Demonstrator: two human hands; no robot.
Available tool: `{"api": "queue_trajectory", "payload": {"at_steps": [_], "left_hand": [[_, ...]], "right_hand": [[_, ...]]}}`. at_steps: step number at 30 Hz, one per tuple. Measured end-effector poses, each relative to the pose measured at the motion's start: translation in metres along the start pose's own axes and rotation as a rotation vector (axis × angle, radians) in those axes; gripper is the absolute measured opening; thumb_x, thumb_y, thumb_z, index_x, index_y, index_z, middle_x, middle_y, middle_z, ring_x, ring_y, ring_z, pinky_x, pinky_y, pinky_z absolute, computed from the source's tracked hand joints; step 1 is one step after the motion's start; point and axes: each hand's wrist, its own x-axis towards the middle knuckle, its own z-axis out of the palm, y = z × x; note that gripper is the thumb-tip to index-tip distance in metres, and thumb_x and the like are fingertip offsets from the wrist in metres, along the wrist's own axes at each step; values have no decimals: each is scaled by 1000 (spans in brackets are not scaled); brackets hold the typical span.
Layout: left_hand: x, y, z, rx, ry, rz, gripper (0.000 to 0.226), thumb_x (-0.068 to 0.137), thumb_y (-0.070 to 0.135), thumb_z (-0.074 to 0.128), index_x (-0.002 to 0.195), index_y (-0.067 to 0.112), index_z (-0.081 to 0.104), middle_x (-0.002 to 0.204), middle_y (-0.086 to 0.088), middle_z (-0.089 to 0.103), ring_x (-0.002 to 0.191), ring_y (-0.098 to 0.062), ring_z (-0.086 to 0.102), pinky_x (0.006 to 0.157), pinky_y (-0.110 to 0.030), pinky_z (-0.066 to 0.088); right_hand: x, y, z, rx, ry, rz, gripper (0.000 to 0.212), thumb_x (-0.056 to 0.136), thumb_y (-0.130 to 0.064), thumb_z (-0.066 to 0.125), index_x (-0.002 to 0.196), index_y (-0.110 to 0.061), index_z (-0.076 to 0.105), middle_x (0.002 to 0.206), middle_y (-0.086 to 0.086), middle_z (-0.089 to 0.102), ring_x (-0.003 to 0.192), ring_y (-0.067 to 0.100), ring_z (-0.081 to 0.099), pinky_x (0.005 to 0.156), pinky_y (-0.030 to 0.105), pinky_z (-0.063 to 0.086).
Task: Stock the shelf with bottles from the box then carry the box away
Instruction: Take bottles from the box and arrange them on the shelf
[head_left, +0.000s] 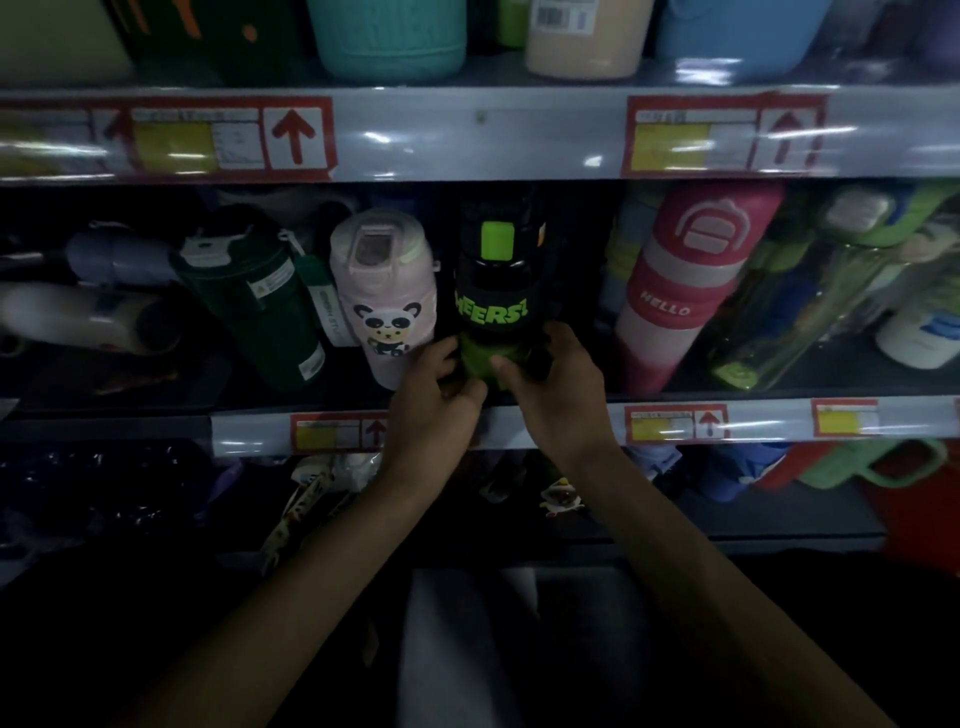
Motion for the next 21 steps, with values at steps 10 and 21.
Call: {"api": "queue_trajectory", "payload": {"at_steps": [10,21], "left_hand": [[-11,13,-18,113,-86,59,41,100,11,60,140,17,56,123,4,59,108,-10,57,100,-39,52],[-44,43,6,123,-165,250,17,95,16,67,111,18,72,101,7,73,94,3,66,81,-9,51]], "right_hand": [[-19,-12,-28,-2,-71,23,61,90,-18,76,145,-14,50,107,-11,60,102,4,57,79,7,43],[-41,-4,-89,-78,55,-96,32,88,-16,77,119,-11,70,107,-2,74,98,10,68,87,36,56]]}}
